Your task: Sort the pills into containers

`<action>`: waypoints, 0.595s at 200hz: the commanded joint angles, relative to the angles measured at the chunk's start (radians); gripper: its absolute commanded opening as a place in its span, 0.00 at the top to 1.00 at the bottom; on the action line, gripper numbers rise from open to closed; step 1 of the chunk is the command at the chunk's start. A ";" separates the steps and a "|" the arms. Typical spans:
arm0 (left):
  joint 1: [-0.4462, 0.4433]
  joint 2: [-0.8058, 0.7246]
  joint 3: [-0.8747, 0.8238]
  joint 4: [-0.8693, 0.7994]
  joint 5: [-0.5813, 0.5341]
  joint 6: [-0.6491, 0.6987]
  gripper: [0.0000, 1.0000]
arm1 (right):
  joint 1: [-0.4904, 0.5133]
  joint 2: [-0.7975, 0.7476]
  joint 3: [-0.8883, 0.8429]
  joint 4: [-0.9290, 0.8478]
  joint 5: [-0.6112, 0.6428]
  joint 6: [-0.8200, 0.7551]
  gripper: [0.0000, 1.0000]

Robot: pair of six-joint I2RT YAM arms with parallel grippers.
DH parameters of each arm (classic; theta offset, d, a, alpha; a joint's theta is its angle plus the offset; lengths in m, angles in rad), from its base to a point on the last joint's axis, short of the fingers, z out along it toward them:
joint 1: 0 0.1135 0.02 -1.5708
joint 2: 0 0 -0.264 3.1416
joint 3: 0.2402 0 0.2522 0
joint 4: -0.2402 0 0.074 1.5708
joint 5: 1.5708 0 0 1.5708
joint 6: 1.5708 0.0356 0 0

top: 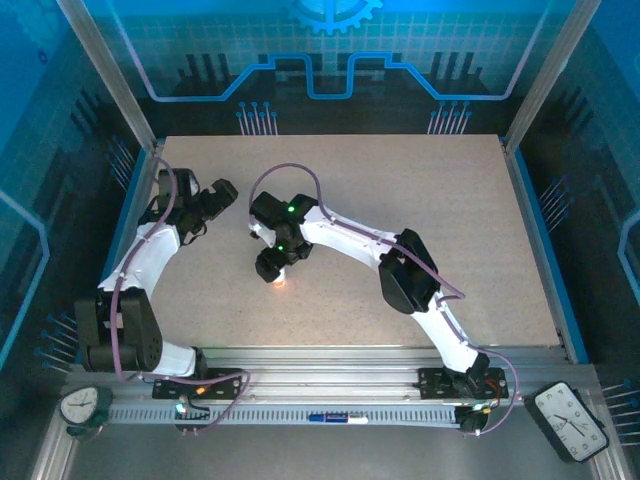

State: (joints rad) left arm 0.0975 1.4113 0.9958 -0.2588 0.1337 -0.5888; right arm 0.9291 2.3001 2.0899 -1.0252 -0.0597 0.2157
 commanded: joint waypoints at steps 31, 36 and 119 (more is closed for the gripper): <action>0.012 -0.017 -0.006 0.011 0.043 -0.009 0.01 | 0.017 0.053 0.042 -0.028 -0.011 -0.006 0.26; 0.011 -0.015 -0.006 0.009 0.044 -0.009 0.01 | 0.018 0.053 0.043 -0.027 -0.012 -0.006 0.26; 0.012 -0.001 -0.001 0.013 0.064 -0.005 0.01 | 0.019 0.073 0.049 -0.023 -0.011 -0.003 0.32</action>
State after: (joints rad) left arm 0.0975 1.4113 0.9958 -0.2558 0.1673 -0.5964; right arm 0.9314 2.3558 2.1059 -1.0283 -0.0601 0.2161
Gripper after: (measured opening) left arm 0.989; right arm 0.682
